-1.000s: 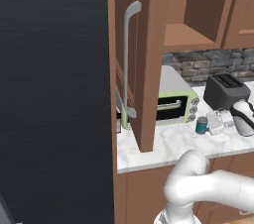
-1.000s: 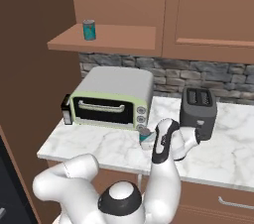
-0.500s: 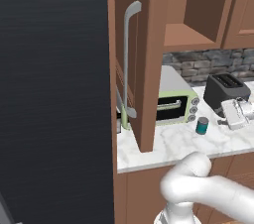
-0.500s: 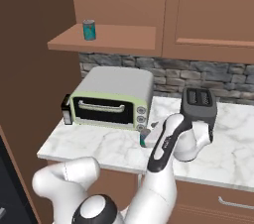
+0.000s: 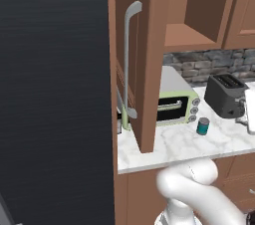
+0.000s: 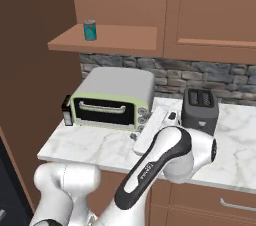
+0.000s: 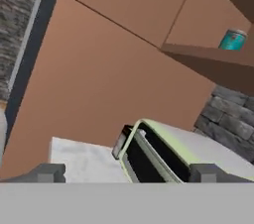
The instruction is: Restock the canned food cabinet by taking the new fresh canned food from the counter and placing it in the cabinet. Then, take the old canned food from the cabinet and place it on the counter.
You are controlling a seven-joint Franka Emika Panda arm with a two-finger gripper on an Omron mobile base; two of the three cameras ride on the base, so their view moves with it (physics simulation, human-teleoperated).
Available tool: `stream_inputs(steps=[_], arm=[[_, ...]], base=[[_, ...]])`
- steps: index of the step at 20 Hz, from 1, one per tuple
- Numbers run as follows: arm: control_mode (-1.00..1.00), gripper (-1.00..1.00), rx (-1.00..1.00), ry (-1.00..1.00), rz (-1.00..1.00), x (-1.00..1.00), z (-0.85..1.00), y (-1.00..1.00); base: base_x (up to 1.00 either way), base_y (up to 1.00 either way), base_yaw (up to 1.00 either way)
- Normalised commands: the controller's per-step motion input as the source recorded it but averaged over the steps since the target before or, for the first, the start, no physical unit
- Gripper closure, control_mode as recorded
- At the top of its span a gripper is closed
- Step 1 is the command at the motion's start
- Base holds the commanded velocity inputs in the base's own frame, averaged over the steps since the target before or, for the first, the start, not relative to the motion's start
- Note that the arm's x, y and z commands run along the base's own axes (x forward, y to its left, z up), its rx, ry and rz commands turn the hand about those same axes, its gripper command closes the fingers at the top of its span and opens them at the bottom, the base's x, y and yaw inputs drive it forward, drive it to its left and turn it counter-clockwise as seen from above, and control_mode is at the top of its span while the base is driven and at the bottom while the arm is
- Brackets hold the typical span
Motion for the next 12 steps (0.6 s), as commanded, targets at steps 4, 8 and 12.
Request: stream_inputs(steps=[4, 8, 12], arm=[[-1.00, -1.00, -0.16, -0.47, -0.04, -0.85, 1.00, 0.78], [-1.00, -1.00, -0.26, -0.41, -0.07, -0.46, 1.00, 0.99], [-1.00, -1.00, -0.50, -0.14, -0.06, 0.00, 1.00, 1.00]], base=[[0.00, 0.00, 0.00], [0.00, 0.00, 0.00], [0.00, 0.00, 0.00]])
